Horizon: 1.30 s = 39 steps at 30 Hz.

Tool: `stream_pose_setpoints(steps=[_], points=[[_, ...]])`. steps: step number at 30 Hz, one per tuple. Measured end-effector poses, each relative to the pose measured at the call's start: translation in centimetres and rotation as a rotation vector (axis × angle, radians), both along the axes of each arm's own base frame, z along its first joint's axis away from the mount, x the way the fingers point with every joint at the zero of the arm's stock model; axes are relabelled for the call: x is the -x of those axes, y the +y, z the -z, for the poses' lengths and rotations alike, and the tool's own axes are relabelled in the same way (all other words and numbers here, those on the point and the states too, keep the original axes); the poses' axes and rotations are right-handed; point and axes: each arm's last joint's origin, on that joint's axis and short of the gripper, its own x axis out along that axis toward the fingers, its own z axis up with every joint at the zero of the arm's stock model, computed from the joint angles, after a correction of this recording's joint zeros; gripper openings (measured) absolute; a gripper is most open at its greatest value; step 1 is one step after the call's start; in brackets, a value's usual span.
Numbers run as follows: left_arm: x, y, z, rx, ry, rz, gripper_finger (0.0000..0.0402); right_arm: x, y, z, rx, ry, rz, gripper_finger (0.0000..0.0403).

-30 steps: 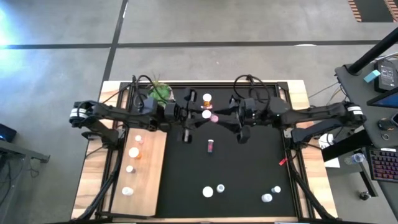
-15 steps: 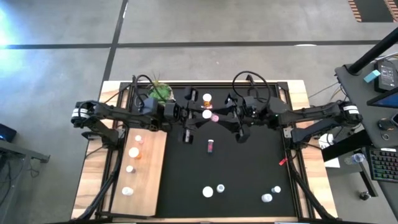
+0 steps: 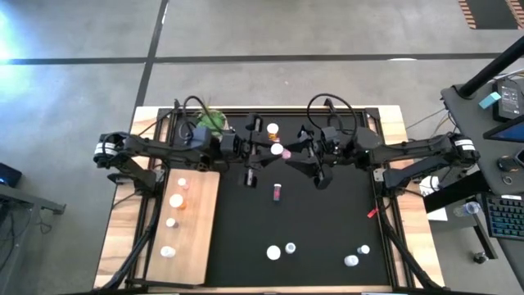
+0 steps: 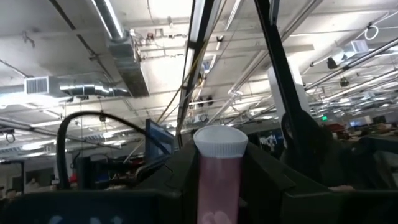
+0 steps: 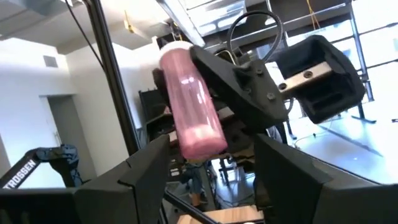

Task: Pick and place medicine bottles onto shelf by color
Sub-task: Put the right pink pill bottle on the shelf aligned with the other pink pill bottle

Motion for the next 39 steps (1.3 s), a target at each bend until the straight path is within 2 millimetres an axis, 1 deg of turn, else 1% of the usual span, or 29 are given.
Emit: stream_pose_setpoints(steps=[5, 9, 13, 22, 25, 33, 36, 39], points=[[-0.15, 0.03, 0.17, 0.007, 0.014, -0.007, 0.0082, 0.00, 0.00, -0.39, 0.005, -0.015, 0.004, 0.0223], [-0.13, 0.03, 0.14, 0.007, 0.011, -0.008, 0.0082, -0.03, 0.00, -0.35, 0.011, -0.013, 0.006, 0.0210], [-0.12, 0.04, 0.06, 0.008, 0.007, -0.010, 0.0082, -0.03, -0.01, -0.37, 0.016, -0.016, 0.008, 0.0183], [-0.13, 0.09, 0.06, 0.022, 0.008, -0.024, 0.0082, -0.02, 0.00, -0.37, 0.027, -0.018, 0.011, 0.0106], [-0.12, 0.06, 0.06, 0.025, 0.008, -0.020, 0.0082, -0.02, 0.00, -0.37, 0.030, -0.019, 0.010, 0.0091], [-0.14, 0.08, 0.08, 0.028, 0.011, -0.025, 0.0086, 0.14, 0.00, -0.49, 0.024, -0.018, 0.008, 0.0094], [-0.19, 0.12, 0.15, 0.053, 0.030, -0.010, 0.0107, 0.18, -0.01, -0.48, 0.013, -0.012, 0.007, 0.0094], [-0.40, 0.15, 0.45, 0.082, 0.071, 0.003, 0.0141, 0.42, -0.02, -0.66, 0.005, -0.013, 0.008, 0.0094]])
